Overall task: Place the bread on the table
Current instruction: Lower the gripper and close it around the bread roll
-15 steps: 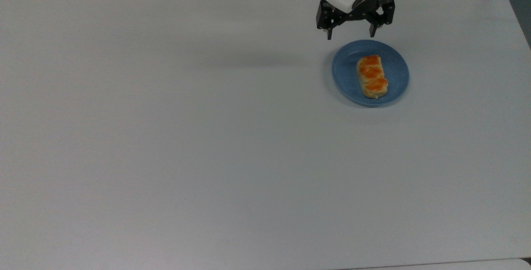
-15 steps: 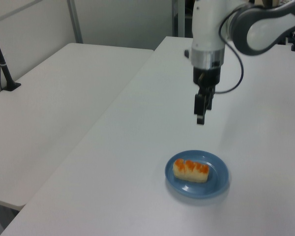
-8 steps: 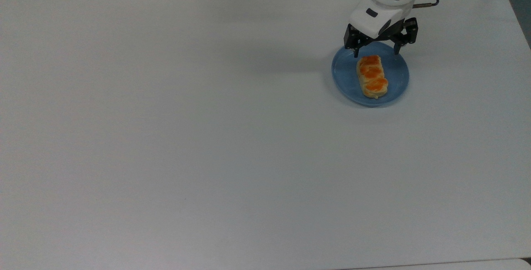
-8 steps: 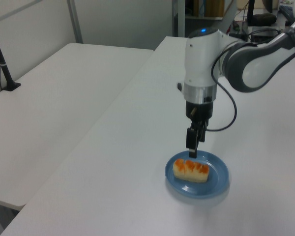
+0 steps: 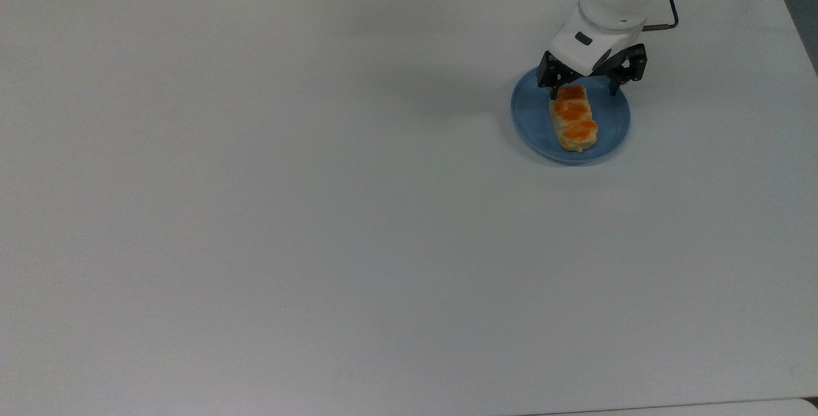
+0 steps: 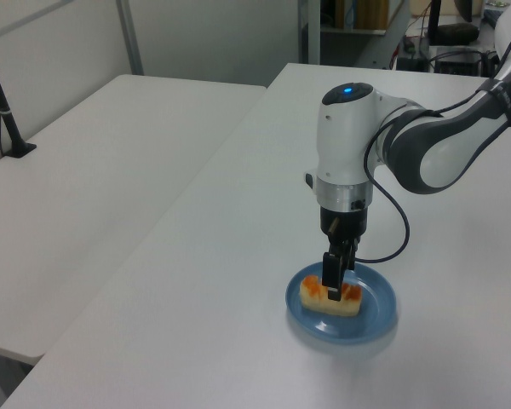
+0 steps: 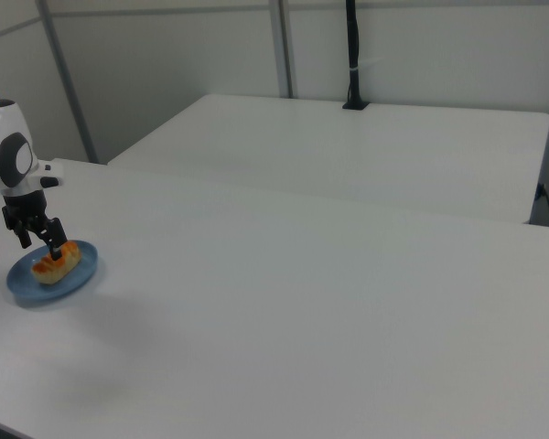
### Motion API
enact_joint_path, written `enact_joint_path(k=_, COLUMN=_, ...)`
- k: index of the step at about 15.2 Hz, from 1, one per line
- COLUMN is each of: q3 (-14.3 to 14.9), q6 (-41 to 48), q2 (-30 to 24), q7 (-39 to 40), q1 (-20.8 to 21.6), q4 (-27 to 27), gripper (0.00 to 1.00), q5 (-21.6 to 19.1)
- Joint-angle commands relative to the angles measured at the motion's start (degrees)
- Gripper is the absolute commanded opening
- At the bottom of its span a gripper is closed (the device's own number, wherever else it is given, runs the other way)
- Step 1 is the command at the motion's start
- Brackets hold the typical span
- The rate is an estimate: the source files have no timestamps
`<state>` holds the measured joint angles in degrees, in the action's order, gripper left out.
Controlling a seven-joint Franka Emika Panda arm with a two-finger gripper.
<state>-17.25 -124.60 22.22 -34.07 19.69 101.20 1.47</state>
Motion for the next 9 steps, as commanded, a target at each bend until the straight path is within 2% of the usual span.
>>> enact_joint_path(k=1, q3=0.37, q6=-0.73, q2=1.77, q7=-1.44, q1=0.61, q4=0.05, gripper=1.0, q5=3.09)
enact_joint_path(k=4, q3=0.37, q6=-1.26, q2=3.44, q7=-1.88, q1=0.61, q4=-0.12, gripper=1.0, q5=4.06)
enact_joint_path(k=5, q3=0.37, q6=-1.35, q2=3.44, q7=-1.97, q1=0.7, q4=-0.12, gripper=0.96, q5=4.67)
enact_joint_path(k=8, q3=0.28, q6=-1.26, q2=3.36, q7=-1.97, q1=0.61, q4=-0.3, gripper=0.62, q5=4.94)
enact_joint_path(k=9, q3=0.28, q6=-1.09, q2=3.18, q7=-1.97, q1=0.44, q4=-0.39, gripper=0.61, q5=4.86)
